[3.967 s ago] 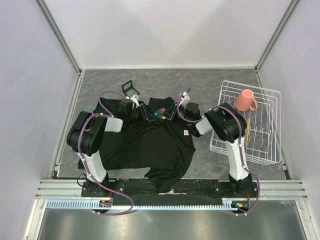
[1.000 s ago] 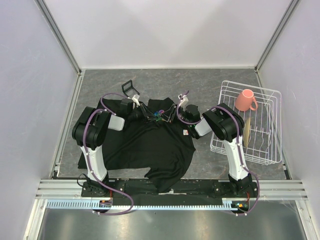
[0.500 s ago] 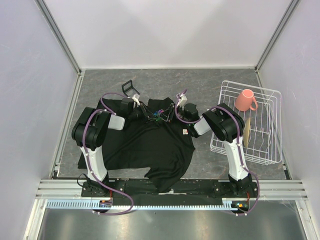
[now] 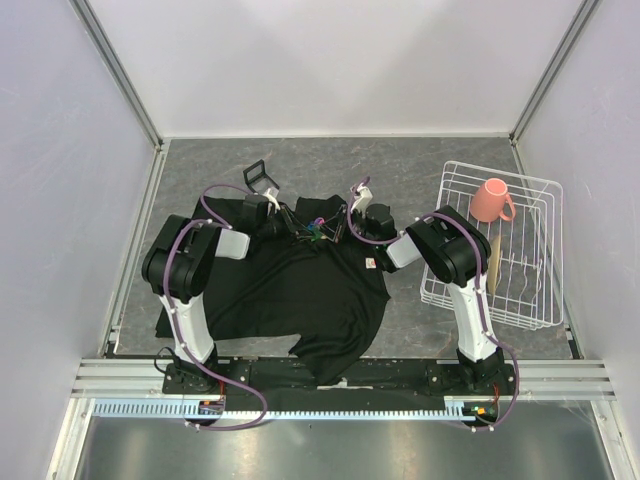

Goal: Remove the brooch from the garment

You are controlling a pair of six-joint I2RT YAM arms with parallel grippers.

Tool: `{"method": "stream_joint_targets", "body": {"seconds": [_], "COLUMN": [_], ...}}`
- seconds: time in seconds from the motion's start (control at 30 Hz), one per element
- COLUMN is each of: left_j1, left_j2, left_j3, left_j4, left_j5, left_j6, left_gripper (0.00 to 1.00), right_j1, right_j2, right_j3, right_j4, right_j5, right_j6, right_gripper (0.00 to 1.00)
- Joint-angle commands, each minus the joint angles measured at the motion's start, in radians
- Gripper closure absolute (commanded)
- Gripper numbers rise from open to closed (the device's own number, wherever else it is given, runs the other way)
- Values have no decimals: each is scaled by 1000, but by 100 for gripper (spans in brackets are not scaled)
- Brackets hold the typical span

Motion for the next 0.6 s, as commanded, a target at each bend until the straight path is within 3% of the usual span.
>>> {"method": "stream_joint_targets", "body": {"seconds": [0.0, 0.1, 0.33, 0.47, 0.57], "left_j1": [-26, -16, 65, 82, 97], "left_j2": [-61, -99, -127, -86, -35], "left_j3": [22, -14, -152, -159, -208], "left_j4": [24, 33, 211, 272, 470], "left_j5": [3, -14, 70, 121, 176], "left_j6": [43, 61, 0, -31, -106], "left_gripper": [75, 68, 55, 54, 51], "right_j1": [38, 36, 21, 12, 10], "right_j2": [-18, -12, 0, 5, 8], "right_j3": [19, 14, -17, -41, -44], "right_j4": [-45, 2, 171, 263, 281], "right_j5": [-18, -24, -69, -93, -98], "right_j6": [-27, -7, 56, 106, 113], "right_gripper": [88, 100, 100, 100, 100]}}
